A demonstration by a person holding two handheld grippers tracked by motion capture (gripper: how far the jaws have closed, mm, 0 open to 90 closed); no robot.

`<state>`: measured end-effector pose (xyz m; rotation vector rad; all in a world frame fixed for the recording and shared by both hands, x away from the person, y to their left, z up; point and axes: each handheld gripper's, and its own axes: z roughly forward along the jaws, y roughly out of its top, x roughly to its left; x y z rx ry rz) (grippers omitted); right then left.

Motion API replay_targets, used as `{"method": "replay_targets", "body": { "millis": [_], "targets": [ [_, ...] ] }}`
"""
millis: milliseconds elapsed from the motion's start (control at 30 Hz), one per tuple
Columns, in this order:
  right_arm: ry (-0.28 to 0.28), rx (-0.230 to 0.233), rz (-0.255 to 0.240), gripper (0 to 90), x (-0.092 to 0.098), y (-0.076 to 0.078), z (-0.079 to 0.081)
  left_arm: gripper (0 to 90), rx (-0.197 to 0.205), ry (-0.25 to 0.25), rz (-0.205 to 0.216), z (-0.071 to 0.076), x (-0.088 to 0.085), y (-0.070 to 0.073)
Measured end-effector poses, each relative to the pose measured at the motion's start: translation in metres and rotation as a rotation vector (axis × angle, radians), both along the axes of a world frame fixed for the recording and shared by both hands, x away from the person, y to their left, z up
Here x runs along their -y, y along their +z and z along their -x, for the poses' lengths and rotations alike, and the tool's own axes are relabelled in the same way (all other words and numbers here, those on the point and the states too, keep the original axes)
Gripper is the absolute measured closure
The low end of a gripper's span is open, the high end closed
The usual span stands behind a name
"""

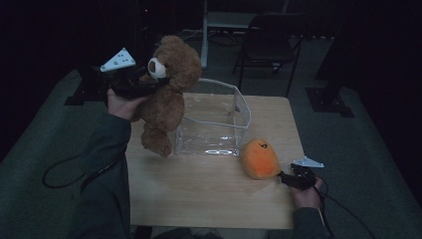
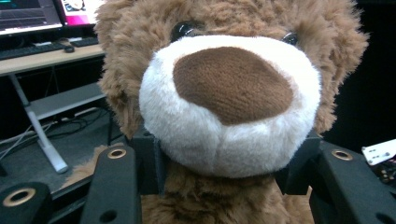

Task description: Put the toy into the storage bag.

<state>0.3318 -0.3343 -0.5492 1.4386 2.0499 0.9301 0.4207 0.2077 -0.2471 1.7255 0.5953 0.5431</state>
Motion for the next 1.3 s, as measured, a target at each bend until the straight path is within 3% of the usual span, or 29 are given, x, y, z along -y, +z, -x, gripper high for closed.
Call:
{"method": "replay_targets", "body": {
  "millis": [733, 1300],
  "targets": [
    [0.002, 0.0, -0.001, 32.8, 0.0, 0.0, 0.0, 46.2, -0.008, -0.012, 0.016, -0.025, 0.016, 0.016],
    [0.001, -0.001, -0.001, 32.8, 0.0, 0.0, 0.0, 46.2, 0.007, -0.061, 0.038, -0.04, 0.037, 0.032]
  ]
}}
